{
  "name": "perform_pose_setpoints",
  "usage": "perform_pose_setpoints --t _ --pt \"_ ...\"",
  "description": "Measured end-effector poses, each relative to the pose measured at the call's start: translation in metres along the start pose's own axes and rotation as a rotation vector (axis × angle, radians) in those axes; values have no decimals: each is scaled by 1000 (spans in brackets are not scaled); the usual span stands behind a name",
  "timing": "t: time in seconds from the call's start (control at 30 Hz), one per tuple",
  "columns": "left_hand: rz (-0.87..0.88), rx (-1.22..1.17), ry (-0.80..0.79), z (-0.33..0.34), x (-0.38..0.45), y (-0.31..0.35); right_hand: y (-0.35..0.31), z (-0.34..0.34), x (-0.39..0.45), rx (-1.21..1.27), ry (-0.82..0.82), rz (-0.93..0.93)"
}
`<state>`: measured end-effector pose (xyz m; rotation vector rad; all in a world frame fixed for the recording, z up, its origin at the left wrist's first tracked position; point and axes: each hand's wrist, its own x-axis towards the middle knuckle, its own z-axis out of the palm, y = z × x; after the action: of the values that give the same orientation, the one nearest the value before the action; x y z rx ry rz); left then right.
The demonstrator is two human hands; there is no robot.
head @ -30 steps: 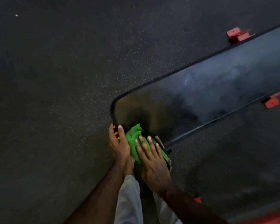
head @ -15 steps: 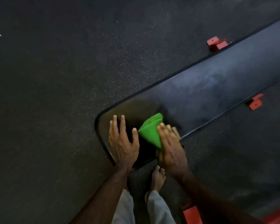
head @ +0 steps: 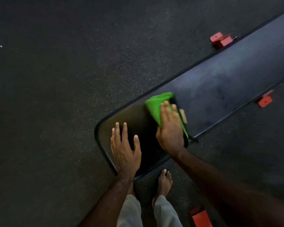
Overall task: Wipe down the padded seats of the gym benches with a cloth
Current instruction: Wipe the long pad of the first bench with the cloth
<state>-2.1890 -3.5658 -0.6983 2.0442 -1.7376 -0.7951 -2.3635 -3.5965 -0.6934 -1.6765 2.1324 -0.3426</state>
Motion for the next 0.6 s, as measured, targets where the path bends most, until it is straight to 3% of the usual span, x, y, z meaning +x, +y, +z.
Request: perform_pose_setpoints --t 0.07,0.1,0.23,0.3,0.43,0.53,0.6 --pt "-8 -11 6 0 1 3 13 -10 20 -84 -113 -281" --pt "-17 -18 4 0 1 4 24 -18 32 -109 -113 -319" --pt "-58 7 -24 -5 2 11 26 -25 41 23 50 117" --pt "-68 21 -23 -7 5 21 13 -15 24 58 17 57" --pt "-66 -14 -19 -8 12 40 17 -10 -22 91 -286 -275" --pt "-89 -104 -55 -17 10 52 30 -25 -48 329 -383 -239" --pt "-49 -183 -85 -27 -1 66 27 -51 -63 455 -392 -61"
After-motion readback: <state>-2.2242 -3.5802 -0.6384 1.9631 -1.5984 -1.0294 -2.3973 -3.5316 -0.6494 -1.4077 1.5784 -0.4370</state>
